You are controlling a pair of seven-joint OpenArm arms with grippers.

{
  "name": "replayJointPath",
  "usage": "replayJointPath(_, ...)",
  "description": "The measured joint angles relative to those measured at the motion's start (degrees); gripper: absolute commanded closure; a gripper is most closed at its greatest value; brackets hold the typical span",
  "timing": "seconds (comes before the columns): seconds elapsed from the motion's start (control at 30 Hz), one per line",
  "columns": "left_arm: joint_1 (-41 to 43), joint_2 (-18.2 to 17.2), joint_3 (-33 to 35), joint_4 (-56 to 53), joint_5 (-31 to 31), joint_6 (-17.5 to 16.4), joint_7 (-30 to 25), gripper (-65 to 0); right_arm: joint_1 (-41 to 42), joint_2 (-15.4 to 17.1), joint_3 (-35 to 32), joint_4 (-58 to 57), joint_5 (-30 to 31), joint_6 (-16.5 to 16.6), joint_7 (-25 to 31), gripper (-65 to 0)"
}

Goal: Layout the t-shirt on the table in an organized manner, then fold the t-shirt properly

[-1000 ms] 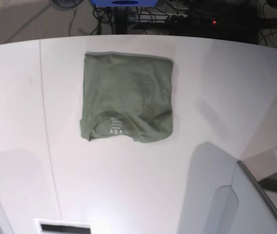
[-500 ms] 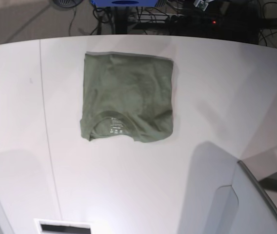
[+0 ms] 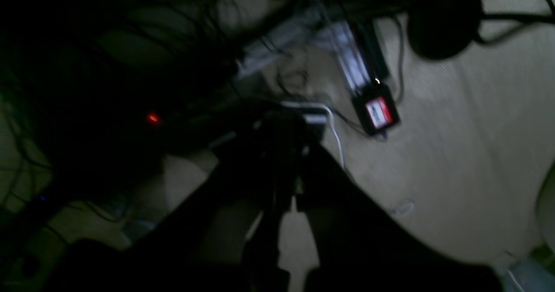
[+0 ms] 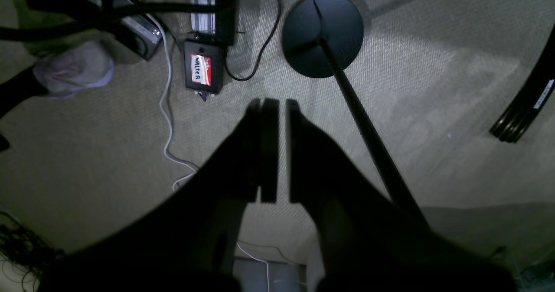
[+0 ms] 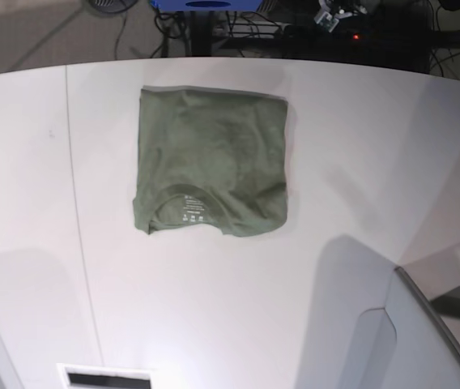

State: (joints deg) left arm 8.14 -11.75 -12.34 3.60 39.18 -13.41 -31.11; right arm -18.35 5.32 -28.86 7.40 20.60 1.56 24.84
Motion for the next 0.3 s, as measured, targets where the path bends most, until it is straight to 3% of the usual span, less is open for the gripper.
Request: replayJointPath(0.3,-0.68,1.29,-0.11,-0.15,0.39,-0.07,0.15,0.0,0.07,0.00,0.00,0.13,0.00,0.00,0.04,-3.5)
